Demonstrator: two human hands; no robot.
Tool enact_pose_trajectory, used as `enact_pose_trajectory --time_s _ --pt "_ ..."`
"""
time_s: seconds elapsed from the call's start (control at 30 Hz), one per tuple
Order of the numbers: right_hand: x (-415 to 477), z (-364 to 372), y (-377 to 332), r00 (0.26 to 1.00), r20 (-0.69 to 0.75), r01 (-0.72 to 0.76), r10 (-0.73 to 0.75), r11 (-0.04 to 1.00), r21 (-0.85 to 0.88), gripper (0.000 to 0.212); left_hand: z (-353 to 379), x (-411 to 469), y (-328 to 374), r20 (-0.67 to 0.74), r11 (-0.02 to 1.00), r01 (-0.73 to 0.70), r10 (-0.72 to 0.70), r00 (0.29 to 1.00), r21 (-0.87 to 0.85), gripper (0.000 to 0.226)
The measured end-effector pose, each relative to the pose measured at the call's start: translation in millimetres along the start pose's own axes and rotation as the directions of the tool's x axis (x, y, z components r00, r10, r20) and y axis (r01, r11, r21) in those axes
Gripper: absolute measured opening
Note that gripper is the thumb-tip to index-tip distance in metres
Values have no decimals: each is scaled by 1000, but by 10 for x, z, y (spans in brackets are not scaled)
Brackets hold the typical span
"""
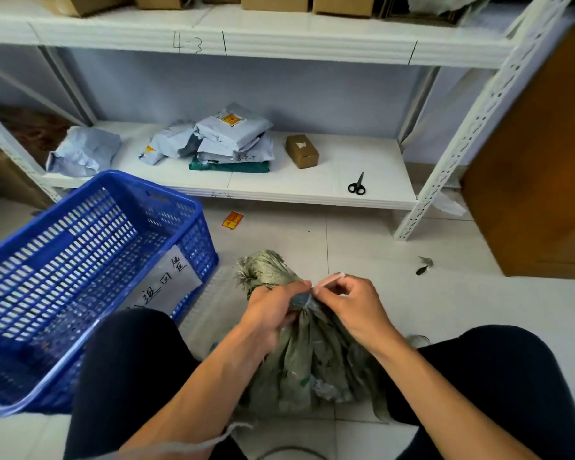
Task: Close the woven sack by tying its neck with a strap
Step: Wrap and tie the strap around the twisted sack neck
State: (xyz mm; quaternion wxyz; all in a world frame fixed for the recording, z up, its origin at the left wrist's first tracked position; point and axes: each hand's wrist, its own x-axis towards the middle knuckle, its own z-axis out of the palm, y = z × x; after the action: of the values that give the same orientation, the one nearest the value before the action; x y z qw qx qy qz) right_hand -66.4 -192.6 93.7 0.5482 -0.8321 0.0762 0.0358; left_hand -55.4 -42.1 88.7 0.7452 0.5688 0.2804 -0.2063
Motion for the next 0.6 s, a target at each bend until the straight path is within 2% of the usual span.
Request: enact_pose_trajectory --time_s 0.23,0.37,0.5,0.6 --pt "-98 -103 19 997 -13 -70 72 993 95 5 11 -80 13 122 957 -146 119 985 250 15" --pt "-92 -139 9 995 -15 -95 98 984 153 5 21 -63 28 166 927 -214 169 972 310 13" --pt "-61 -152 -32 993 -16 -110 119 953 281 6 46 -87 58 136 913 -281 251 958 295 6" --pt "-59 -149 -42 988 30 -152 151 917 368 12 58 -106 93 90 931 -290 277 957 223 15"
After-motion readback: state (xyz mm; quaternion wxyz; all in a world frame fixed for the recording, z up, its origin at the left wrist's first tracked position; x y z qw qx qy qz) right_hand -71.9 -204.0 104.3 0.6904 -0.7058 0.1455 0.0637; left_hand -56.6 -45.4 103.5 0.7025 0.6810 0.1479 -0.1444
